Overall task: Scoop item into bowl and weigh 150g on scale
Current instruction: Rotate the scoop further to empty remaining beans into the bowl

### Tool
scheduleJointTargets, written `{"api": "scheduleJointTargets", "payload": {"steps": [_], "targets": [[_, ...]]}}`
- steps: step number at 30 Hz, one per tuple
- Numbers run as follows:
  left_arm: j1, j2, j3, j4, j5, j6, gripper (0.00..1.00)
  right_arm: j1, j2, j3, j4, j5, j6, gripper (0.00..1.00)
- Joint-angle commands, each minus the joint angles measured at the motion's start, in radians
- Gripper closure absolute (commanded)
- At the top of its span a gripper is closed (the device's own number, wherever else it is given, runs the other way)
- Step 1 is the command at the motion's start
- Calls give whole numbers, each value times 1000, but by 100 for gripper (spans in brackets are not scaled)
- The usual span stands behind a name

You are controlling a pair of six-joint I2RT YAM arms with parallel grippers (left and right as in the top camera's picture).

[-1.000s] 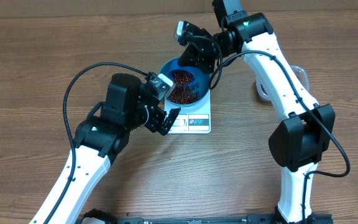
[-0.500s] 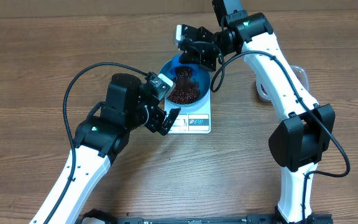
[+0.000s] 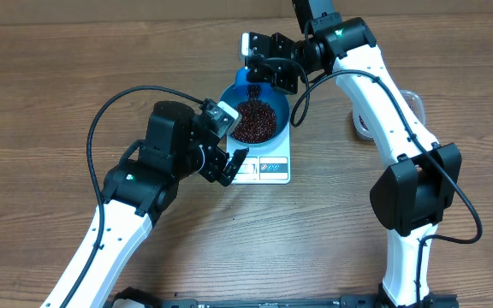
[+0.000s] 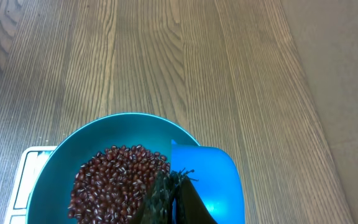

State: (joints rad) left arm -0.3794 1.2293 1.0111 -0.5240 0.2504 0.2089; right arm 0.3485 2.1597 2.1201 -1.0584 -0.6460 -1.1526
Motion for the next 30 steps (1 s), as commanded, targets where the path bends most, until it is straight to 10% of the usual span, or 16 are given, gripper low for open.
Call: {"api": "scheduleJointTargets", "payload": {"steps": [1, 21, 30], "targets": [[-1, 3, 24, 0, 1, -7, 1, 4, -21, 36, -14, 2, -50, 96], [-1, 3, 24, 1, 1, -6, 0, 4, -21, 36, -84, -6, -47, 96], [-1, 3, 24, 0, 1, -6, 0, 4, -27, 36, -107, -33, 170, 96]]}}
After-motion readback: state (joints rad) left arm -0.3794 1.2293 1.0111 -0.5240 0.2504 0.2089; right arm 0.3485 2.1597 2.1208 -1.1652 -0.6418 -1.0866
